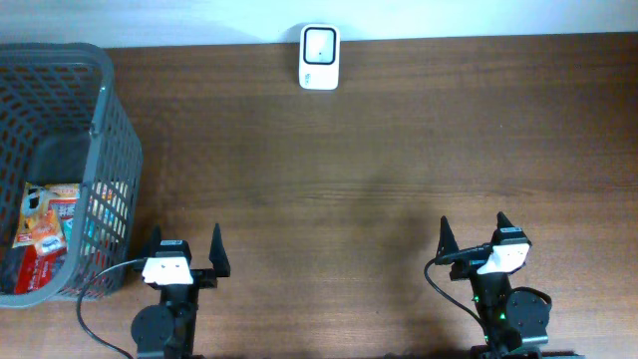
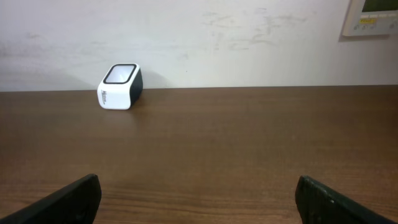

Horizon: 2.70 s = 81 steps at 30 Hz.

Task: Scan the item barcode

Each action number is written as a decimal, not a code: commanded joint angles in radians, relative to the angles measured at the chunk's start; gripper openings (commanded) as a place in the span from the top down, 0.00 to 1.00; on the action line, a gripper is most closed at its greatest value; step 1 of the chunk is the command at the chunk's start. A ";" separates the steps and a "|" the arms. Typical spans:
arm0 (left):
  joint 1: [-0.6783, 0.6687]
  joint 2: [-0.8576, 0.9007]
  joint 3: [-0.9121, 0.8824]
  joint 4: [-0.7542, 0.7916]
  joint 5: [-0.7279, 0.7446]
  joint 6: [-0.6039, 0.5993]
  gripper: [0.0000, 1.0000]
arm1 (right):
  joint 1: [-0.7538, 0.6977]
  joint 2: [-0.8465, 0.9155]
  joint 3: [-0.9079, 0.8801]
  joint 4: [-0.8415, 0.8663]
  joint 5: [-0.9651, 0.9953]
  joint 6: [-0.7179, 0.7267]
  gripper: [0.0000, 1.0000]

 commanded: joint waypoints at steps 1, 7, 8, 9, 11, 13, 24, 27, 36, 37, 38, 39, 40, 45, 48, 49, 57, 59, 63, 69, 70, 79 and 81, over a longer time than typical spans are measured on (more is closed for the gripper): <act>-0.005 -0.010 -0.002 -0.008 0.000 0.012 0.01 | -0.006 -0.008 -0.008 -0.002 -0.002 0.010 0.01; -0.005 -0.010 -0.002 -0.008 0.000 0.012 0.01 | -0.006 -0.008 -0.008 -0.002 -0.002 0.010 0.01; -0.005 -0.010 -0.002 -0.008 0.000 0.012 0.01 | -0.006 -0.008 -0.008 -0.002 -0.002 0.010 0.01; -0.005 -0.010 -0.002 -0.008 0.000 0.012 0.01 | -0.006 -0.008 -0.008 -0.002 -0.002 0.010 0.02; -0.005 -0.010 -0.002 -0.008 0.000 0.012 0.01 | -0.006 -0.008 -0.008 -0.002 -0.002 0.010 0.01; -0.005 -0.010 -0.002 -0.008 0.000 0.012 0.01 | -0.006 -0.008 -0.008 -0.002 -0.002 0.010 0.01; -0.005 -0.010 -0.002 -0.008 0.000 0.012 0.01 | -0.006 -0.008 -0.008 -0.002 -0.002 0.010 0.01; -0.005 -0.010 -0.002 -0.008 0.000 0.012 0.01 | -0.006 -0.008 -0.008 -0.002 -0.002 0.010 0.01; -0.005 -0.010 -0.002 -0.008 0.000 0.012 0.01 | -0.006 -0.008 -0.008 -0.002 -0.002 0.010 0.01; -0.005 -0.010 -0.002 -0.008 0.000 0.012 0.01 | -0.006 -0.008 -0.008 -0.002 -0.002 0.010 0.01; -0.005 -0.010 -0.002 -0.008 0.000 0.012 0.01 | -0.006 -0.008 -0.008 -0.002 -0.002 0.010 0.01; -0.005 -0.010 -0.002 -0.008 0.000 0.012 0.01 | -0.006 -0.008 -0.008 -0.002 -0.002 0.010 0.01; -0.005 -0.010 -0.002 -0.008 0.000 0.012 0.01 | -0.006 -0.008 -0.008 -0.002 -0.002 0.010 0.01; -0.005 -0.010 -0.002 -0.008 0.000 0.012 0.01 | -0.006 -0.008 -0.008 -0.002 -0.002 0.010 0.01; -0.005 -0.010 -0.002 -0.008 0.000 0.012 0.01 | -0.006 -0.008 -0.008 -0.002 -0.002 0.010 0.01; -0.005 -0.010 -0.002 -0.006 0.006 0.011 0.01 | -0.006 -0.008 -0.008 -0.002 -0.002 0.010 0.01; -0.005 -0.010 0.000 0.646 0.647 -0.057 0.01 | -0.006 -0.008 -0.008 -0.002 -0.002 0.010 0.01; -0.005 -0.010 0.020 0.745 0.632 -0.117 0.01 | -0.006 -0.008 -0.008 -0.002 -0.002 0.010 0.01; -0.005 0.056 0.240 0.579 0.428 -0.123 0.01 | -0.006 -0.008 -0.008 -0.002 -0.002 0.010 0.01; -0.005 0.491 0.642 0.256 0.387 -0.064 0.01 | -0.006 -0.008 -0.008 -0.002 -0.002 0.010 0.01; -0.005 0.531 0.642 0.262 0.426 -0.063 0.01 | -0.006 -0.008 -0.008 -0.002 -0.002 0.010 0.01; -0.003 1.183 1.684 -0.789 0.158 0.086 0.01 | -0.006 -0.008 -0.008 -0.002 -0.002 0.010 0.01; 0.025 1.324 1.840 -0.873 -0.065 -0.037 0.01 | -0.006 -0.008 -0.008 -0.002 -0.002 0.010 0.01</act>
